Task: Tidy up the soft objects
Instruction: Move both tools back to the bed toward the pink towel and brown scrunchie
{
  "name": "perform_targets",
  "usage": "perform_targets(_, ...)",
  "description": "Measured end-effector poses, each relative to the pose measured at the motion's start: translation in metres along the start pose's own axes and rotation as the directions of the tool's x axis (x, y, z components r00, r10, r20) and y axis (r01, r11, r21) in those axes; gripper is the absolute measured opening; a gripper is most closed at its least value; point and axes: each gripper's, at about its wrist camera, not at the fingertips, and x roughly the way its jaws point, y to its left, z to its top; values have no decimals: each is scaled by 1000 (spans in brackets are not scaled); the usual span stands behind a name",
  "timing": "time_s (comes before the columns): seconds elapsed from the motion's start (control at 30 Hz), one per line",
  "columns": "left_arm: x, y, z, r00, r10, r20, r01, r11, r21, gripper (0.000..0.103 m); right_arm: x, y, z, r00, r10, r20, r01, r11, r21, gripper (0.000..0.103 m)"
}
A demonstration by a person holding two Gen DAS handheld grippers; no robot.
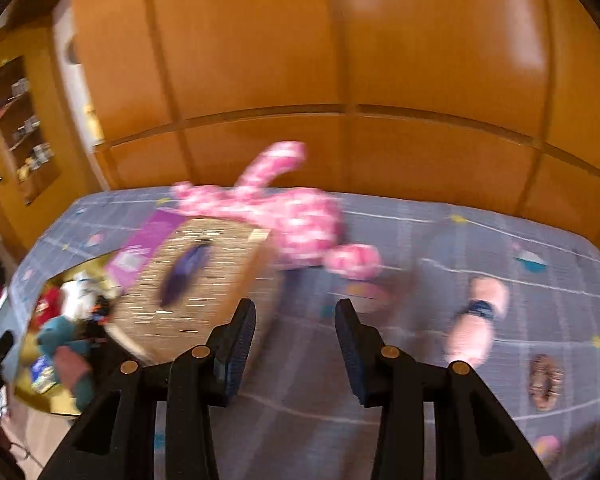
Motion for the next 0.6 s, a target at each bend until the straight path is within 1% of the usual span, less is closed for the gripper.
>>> perform_targets(0.13, 0, -7, -3, 1000, -11, -7, 11, 1000, 16, 72, 0, -58, 0, 996, -91, -23, 93, 991, 93, 41)
perform_targets(0.27, -1, -18, -3, 999, -29, -13, 29, 999, 37, 72, 0, -113, -4, 981, -189, -44, 193, 966, 174, 41)
perform_targets(0.47, -5, -43, 0, 996, -86, -17, 87, 993, 77, 72, 0, -186, -16, 946, -313, -87, 325, 904, 277, 41)
perform_targets(0.6, -10, -70, 4, 991, -132, -14, 133, 982, 137, 72, 0, -226, -31, 930, -350, -111, 365, 851, 377, 41)
